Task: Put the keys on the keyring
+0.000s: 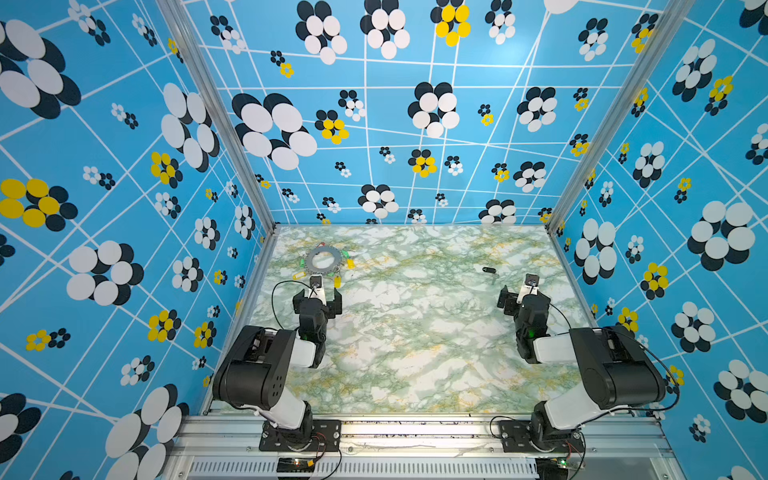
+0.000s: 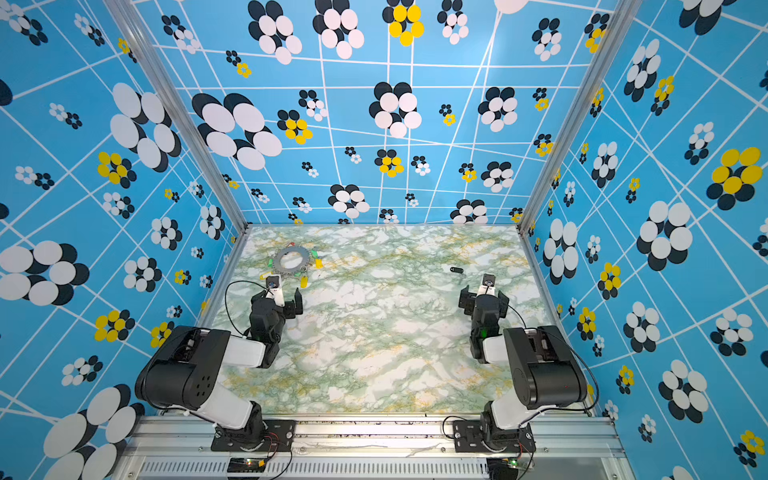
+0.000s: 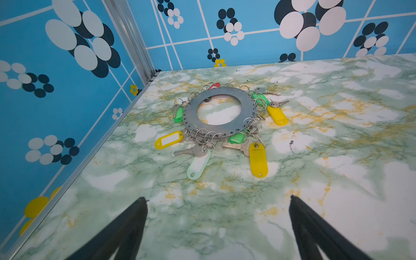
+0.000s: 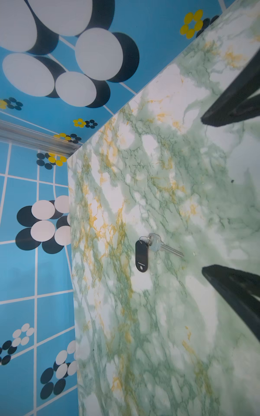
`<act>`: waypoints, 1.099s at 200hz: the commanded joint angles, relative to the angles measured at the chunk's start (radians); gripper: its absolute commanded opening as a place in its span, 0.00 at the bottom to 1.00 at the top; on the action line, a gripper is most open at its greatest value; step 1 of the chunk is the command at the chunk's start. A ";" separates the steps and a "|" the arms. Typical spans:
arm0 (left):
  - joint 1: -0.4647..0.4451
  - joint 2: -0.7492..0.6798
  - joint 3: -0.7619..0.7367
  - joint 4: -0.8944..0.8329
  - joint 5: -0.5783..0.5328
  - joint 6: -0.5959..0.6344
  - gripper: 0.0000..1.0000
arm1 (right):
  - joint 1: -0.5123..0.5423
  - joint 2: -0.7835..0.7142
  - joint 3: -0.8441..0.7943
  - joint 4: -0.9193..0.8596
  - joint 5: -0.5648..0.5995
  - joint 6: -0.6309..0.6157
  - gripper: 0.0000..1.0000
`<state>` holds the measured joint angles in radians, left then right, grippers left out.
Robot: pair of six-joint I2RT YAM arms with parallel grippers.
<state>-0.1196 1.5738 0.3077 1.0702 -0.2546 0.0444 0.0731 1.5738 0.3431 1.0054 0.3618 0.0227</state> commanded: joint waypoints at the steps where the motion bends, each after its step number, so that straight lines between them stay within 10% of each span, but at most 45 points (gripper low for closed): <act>1: 0.012 -0.004 0.017 0.001 0.007 -0.011 0.99 | -0.002 -0.005 0.011 -0.004 0.012 0.015 0.99; 193: 0.066 -0.018 0.053 -0.089 0.133 -0.036 0.99 | -0.004 -0.009 0.011 -0.005 0.008 0.013 0.99; 220: 0.042 -0.153 0.097 -0.275 0.069 -0.029 0.99 | 0.004 -0.142 0.066 -0.228 0.020 0.011 0.99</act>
<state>-0.0624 1.5436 0.3496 0.9516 -0.1421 0.0189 0.0731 1.5494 0.3447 0.9661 0.3614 0.0223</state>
